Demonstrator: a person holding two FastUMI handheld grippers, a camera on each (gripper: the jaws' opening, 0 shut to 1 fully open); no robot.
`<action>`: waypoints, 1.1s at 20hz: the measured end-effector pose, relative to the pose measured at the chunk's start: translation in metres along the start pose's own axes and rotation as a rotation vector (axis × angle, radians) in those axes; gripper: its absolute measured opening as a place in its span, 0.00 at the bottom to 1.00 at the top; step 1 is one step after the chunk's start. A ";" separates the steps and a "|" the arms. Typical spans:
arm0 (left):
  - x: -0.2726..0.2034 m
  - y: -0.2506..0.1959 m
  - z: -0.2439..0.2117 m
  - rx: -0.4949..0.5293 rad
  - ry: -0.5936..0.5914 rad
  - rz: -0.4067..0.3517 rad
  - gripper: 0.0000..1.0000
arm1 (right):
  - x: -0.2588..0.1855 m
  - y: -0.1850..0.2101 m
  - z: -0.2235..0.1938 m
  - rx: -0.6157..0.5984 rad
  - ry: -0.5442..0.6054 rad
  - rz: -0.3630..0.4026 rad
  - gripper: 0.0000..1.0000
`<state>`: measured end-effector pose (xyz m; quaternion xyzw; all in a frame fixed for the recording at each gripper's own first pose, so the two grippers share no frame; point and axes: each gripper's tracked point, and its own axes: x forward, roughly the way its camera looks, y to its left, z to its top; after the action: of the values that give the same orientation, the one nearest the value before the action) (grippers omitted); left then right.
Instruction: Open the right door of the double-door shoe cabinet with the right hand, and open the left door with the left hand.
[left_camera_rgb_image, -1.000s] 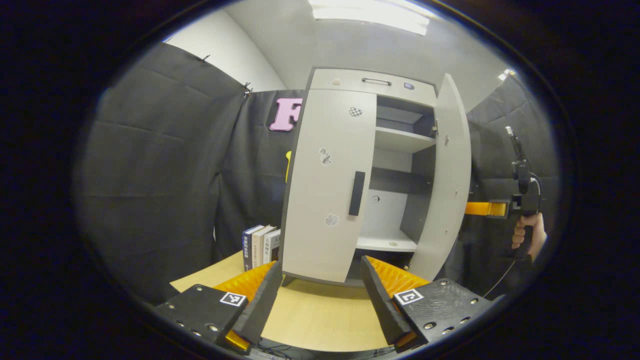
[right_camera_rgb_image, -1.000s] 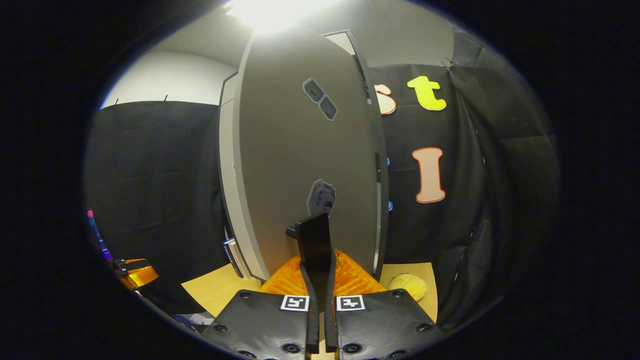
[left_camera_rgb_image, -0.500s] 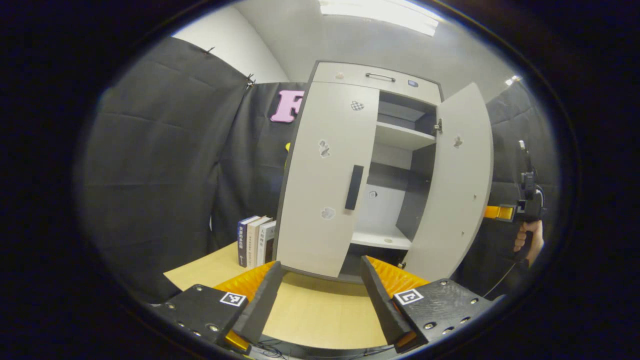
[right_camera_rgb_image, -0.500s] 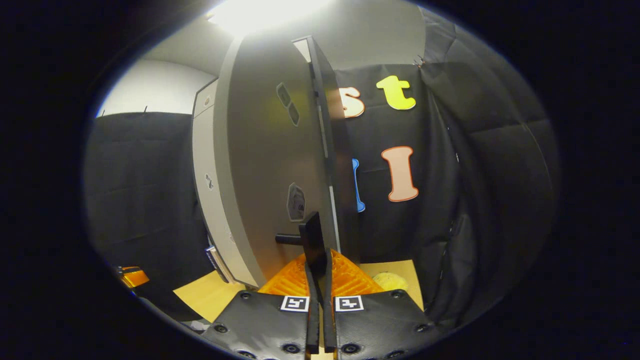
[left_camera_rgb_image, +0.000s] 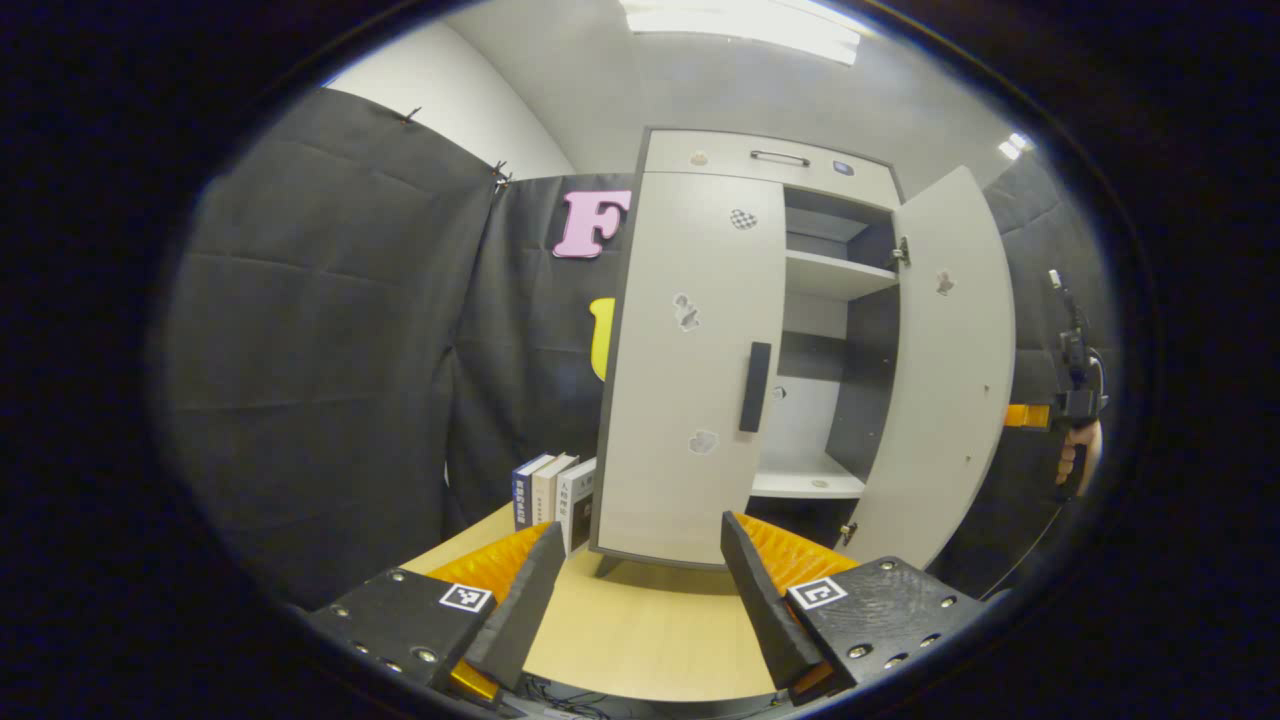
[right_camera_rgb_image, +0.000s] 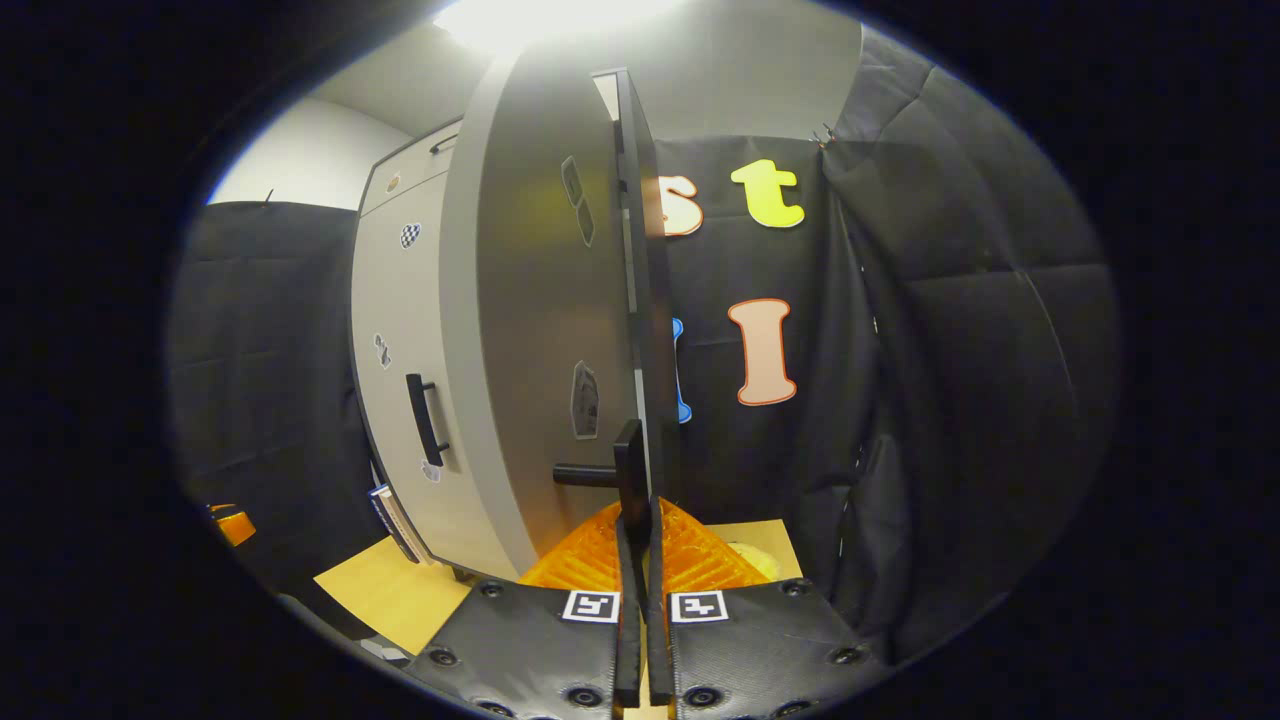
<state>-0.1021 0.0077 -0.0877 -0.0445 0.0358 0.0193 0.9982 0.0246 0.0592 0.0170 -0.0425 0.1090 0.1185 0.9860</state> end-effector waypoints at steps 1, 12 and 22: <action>0.005 0.012 0.000 -0.011 0.001 0.011 0.91 | -0.003 -0.001 -0.002 -0.007 0.013 -0.018 0.05; 0.113 0.064 0.046 -0.005 -0.078 -0.076 0.92 | -0.062 -0.019 -0.029 0.076 0.036 -0.277 0.00; 0.205 -0.046 0.073 -0.006 -0.109 -0.312 0.92 | -0.092 -0.085 -0.011 0.103 -0.039 -0.483 0.07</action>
<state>0.1087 -0.0243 -0.0265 -0.0514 -0.0256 -0.1333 0.9894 -0.0447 -0.0451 0.0317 -0.0148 0.0823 -0.1257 0.9885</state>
